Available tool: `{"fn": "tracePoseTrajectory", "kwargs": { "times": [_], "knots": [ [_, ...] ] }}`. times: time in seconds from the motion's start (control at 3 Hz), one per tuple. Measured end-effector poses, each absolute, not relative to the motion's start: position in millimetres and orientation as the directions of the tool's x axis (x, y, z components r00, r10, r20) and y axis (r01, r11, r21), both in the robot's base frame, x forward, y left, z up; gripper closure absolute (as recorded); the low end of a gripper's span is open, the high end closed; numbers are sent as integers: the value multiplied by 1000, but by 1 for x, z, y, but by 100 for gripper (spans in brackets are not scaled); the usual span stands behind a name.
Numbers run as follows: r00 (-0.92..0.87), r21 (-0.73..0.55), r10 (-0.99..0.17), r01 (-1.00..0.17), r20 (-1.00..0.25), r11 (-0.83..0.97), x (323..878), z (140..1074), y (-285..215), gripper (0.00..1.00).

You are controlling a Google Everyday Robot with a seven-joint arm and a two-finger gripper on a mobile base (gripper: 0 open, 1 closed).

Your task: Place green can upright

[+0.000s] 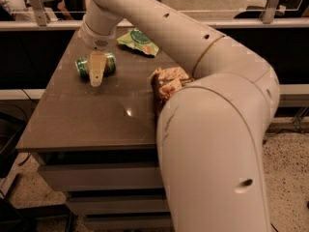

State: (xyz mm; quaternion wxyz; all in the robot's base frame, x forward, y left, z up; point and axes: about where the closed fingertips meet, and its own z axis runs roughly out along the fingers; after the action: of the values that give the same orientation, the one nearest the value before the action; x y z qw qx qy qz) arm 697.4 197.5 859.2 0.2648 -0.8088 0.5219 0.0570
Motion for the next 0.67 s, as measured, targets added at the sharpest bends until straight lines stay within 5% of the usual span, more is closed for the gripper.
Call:
{"fn": "tracePoseTrajectory", "kwargs": {
  "times": [0.33,0.67],
  "knots": [
    [447,-349,-831,-876,-330,-333,707,847,204,0],
    [449,-324,-840,-878,-306,-352,708,836,207,17]
  ]
}}
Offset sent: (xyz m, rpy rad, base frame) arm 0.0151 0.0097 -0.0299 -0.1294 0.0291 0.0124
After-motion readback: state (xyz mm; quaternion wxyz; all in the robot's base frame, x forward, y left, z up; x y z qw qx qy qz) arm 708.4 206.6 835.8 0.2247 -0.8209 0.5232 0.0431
